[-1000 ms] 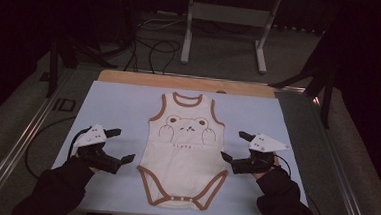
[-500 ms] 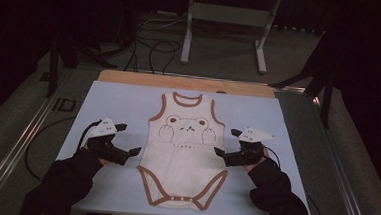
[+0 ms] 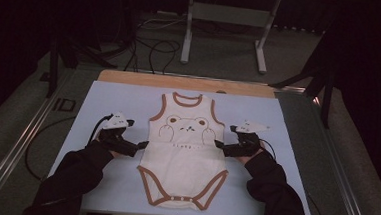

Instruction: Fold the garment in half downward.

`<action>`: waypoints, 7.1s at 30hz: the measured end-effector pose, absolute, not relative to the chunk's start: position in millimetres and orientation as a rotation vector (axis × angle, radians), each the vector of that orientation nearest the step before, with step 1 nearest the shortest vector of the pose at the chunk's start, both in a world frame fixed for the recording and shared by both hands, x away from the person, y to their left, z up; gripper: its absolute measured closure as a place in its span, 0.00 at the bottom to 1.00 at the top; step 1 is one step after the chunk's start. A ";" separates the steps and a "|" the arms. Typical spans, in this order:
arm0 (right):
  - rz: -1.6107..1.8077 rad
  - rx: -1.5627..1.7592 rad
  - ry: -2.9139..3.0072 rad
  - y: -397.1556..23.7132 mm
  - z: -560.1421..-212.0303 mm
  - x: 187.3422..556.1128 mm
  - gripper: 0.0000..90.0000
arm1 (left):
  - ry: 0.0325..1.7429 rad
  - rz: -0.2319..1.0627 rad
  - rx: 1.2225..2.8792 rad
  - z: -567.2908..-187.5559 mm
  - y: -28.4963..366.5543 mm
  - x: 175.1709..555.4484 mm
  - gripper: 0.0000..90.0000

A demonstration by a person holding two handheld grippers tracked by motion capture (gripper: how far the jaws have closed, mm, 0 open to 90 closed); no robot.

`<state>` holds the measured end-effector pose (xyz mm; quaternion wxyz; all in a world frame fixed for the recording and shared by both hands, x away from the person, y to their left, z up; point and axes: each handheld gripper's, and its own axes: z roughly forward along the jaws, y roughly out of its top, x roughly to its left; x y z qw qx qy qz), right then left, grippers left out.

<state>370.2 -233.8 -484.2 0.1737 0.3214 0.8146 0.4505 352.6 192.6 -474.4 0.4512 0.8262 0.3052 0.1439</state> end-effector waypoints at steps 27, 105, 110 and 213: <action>1.125 1.052 2.376 -228.9 -517.3 412.9 0.43 | 0.967 0.324 2.147 -510.9 170.9 405.8 0.39; 1.026 0.846 2.483 -225.7 -488.4 313.2 0.97 | 0.888 0.147 2.190 -484.4 174.4 328.5 1.00; 1.000 0.848 2.512 -227.1 -495.7 307.5 0.96 | 0.887 0.124 2.210 -492.7 173.6 321.5 1.00; 1.165 0.805 2.566 -194.2 -478.7 423.5 0.23 | 0.691 0.145 2.181 -476.7 148.0 413.4 0.04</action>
